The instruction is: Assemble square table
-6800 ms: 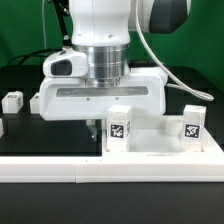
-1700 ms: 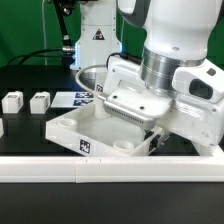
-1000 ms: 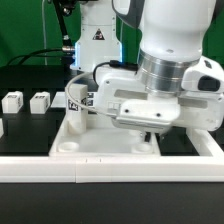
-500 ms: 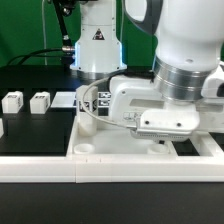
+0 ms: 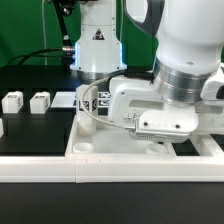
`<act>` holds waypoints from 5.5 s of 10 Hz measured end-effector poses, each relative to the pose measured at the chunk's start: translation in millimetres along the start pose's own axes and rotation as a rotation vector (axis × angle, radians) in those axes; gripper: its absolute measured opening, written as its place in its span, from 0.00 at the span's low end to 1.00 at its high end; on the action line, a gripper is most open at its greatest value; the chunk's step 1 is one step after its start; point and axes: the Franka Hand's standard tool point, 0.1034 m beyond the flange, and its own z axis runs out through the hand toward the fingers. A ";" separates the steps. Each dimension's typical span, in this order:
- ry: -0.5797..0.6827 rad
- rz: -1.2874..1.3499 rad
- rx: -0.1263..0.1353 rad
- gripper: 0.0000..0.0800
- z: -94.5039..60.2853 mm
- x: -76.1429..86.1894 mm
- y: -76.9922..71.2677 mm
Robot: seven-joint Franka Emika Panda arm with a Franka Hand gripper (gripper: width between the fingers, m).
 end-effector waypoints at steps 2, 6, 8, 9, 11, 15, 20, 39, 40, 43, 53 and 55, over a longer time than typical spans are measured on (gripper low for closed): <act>0.013 0.071 0.004 0.07 0.2 5.5 17.1; 0.045 0.102 0.058 0.07 -9.6 2.8 36.0; 0.049 0.103 0.059 0.07 -7.4 3.0 34.1; 0.053 0.106 0.064 0.07 -7.2 3.3 31.1; 0.066 0.118 0.079 0.36 -8.2 4.2 19.7; 0.089 0.138 0.098 0.73 -10.4 7.3 4.1; 0.092 0.140 0.097 0.81 -9.5 7.3 2.3; 0.015 1.532 0.064 0.81 -68.1 118.6 -215.9; 0.012 1.589 0.065 0.81 -69.3 116.9 -214.0; 0.005 1.800 0.069 0.81 -68.7 116.9 -213.0; -0.024 2.751 0.082 0.81 -26.5 132.1 -245.3; 0.027 3.005 0.128 0.81 -13.3 142.8 -250.6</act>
Offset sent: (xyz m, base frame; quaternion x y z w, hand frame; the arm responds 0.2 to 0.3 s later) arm 0.0205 0.0369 0.0071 0.0395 -0.0026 0.0456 0.9982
